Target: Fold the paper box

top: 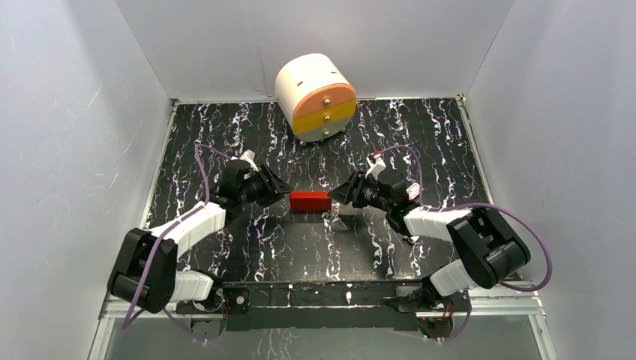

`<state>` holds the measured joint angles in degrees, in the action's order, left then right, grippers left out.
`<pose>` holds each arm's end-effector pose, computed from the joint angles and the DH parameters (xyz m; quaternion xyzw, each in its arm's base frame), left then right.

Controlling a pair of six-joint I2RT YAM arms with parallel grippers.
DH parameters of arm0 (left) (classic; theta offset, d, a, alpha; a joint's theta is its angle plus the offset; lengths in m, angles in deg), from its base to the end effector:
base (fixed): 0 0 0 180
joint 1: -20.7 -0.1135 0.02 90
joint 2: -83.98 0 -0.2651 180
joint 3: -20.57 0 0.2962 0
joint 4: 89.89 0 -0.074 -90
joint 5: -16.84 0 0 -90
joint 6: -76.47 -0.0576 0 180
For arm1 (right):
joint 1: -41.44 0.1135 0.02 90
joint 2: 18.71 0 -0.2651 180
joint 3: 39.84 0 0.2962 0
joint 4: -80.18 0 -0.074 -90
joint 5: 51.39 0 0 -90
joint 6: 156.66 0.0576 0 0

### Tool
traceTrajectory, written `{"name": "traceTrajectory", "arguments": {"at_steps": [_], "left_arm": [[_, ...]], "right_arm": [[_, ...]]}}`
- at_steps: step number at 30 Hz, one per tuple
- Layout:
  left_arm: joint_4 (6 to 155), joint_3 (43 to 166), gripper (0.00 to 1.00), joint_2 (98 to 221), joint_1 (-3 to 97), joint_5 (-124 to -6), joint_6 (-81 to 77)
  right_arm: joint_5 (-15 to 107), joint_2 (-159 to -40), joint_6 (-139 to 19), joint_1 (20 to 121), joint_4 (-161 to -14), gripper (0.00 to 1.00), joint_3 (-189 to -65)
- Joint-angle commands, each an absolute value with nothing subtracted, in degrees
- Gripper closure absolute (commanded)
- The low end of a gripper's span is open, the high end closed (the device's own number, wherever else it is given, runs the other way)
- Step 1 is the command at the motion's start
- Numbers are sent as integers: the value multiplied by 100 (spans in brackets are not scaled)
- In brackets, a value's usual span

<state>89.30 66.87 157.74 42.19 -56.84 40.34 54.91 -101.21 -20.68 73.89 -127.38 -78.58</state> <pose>0.2942 -0.1332 0.1702 -0.1670 0.8363 -0.4068 0.3274 0.2643 0.1872 0.1354 0.0087 0.7961 0.4636 0.3888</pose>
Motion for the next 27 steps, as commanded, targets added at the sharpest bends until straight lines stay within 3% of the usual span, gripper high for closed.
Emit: {"name": "traceTrajectory", "arguments": {"at_steps": [1, 20, 27], "left_arm": [[9314, 6680, 55, 16006, 4157, -5029, 4123], [9637, 6306, 62, 16371, 4005, -4829, 4168], [9913, 5961, 75, 16531, 3934, -4762, 4322]], "right_arm": [[5719, -10307, -1978, 7352, -13181, 40, -8122], [5965, -10826, -1860, 7278, -13613, 48, -8015], [6038, -10810, -1763, 7231, -13682, 51, -7928]]}}
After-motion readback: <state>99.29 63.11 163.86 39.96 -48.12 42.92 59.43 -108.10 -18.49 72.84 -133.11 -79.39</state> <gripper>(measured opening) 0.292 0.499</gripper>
